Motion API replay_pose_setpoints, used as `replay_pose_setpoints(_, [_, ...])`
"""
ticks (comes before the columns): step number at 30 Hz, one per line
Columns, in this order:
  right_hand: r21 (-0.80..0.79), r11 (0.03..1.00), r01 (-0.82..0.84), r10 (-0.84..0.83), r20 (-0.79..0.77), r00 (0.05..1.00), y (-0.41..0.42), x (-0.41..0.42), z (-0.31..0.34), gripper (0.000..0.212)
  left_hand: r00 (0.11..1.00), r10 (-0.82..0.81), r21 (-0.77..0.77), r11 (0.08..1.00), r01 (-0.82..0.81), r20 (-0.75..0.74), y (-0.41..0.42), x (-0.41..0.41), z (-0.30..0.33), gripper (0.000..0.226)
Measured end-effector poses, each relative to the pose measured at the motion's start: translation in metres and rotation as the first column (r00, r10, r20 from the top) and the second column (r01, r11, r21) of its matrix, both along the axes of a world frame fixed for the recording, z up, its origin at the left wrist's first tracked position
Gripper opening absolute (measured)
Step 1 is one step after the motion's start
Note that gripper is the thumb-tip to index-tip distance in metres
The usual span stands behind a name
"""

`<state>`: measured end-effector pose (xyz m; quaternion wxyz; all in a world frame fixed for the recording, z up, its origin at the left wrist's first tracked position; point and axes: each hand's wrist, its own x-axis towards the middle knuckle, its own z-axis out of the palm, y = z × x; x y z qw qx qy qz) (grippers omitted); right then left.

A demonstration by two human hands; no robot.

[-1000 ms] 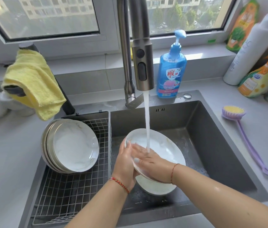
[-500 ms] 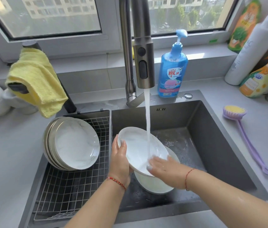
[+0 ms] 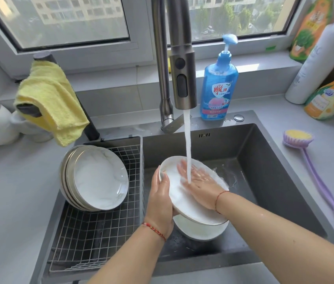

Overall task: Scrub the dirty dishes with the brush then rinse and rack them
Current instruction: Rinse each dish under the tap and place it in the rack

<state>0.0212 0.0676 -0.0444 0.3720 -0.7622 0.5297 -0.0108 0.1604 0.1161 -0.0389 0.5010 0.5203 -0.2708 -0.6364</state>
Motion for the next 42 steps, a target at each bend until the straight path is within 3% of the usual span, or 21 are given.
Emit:
replay_pose_setpoints(3, [-0.041, 0.996, -0.077, 0.064, -0.262, 0.963, 0.000, -0.015, -0.018, 0.056, 0.998, 0.051, 0.030, 0.998, -0.052, 0.044, -0.004, 0.006, -0.002, 0.041])
replay_pose_setpoints(7, [0.002, 0.986, -0.166, 0.153, -0.393, 0.907, 0.021, -0.027, -0.022, 0.048, 0.985, 0.079, 0.061, 0.994, -0.089, 0.156, -0.009, 0.016, -0.007, 0.044])
replay_pose_setpoints(12, [0.101, 0.993, -0.058, 0.061, -0.026, 0.998, 0.061, -0.021, -0.005, 0.046, 0.952, 0.082, 0.098, 0.988, -0.116, 0.296, -0.014, 0.022, -0.005, 0.069])
replay_pose_setpoints(17, [-0.143, 0.990, 0.019, 0.006, 0.170, 0.985, 0.078, -0.003, -0.011, 0.028, 0.913, 0.030, 0.116, 0.990, -0.084, 0.406, -0.022, 0.026, 0.007, 0.076])
replay_pose_setpoints(20, [-0.201, 0.974, 0.103, -0.040, 0.296, 0.954, 0.079, 0.008, -0.011, 0.034, 0.901, -0.008, 0.151, 0.986, -0.064, 0.434, -0.028, 0.029, 0.017, 0.081])
replay_pose_setpoints(22, [-0.217, 0.964, 0.154, -0.063, 0.376, 0.925, 0.080, 0.012, -0.010, 0.025, 0.891, -0.028, 0.157, 0.986, -0.049, 0.453, -0.033, 0.032, 0.018, 0.086])
replay_pose_setpoints(26, [-0.228, 0.951, 0.209, -0.091, 0.441, 0.893, 0.078, 0.019, 0.000, 0.014, 0.889, -0.033, 0.183, 0.981, -0.058, 0.458, -0.034, 0.034, 0.035, 0.090])
replay_pose_setpoints(29, [-0.138, 0.942, 0.305, -0.192, 0.526, 0.829, 0.074, 0.028, 0.010, 0.037, 0.914, -0.024, 0.185, 0.981, -0.057, 0.405, -0.025, 0.034, 0.049, 0.089])
replay_pose_setpoints(31, [-0.099, 0.919, 0.382, -0.262, 0.570, 0.778, 0.074, 0.035, 0.018, 0.041, 0.934, -0.025, 0.163, 0.986, -0.035, 0.356, -0.017, 0.032, 0.061, 0.068])
replay_pose_setpoints(33, [-0.097, 0.896, 0.434, -0.303, 0.582, 0.754, 0.075, 0.041, 0.026, 0.028, 0.957, -0.016, 0.123, 0.992, -0.021, 0.290, -0.011, 0.033, 0.067, 0.051])
replay_pose_setpoints(39, [-0.102, 0.824, 0.557, -0.355, 0.674, 0.648, 0.079, 0.060, 0.068, 0.021, 0.967, -0.054, -0.100, 0.992, 0.081, 0.248, 0.008, 0.054, 0.074, 0.071])
replay_pose_setpoints(42, [-0.077, 0.807, 0.585, -0.353, 0.732, 0.583, 0.075, 0.079, 0.089, 0.020, 0.968, -0.009, -0.184, 0.981, 0.057, 0.251, 0.018, 0.075, 0.075, 0.074])
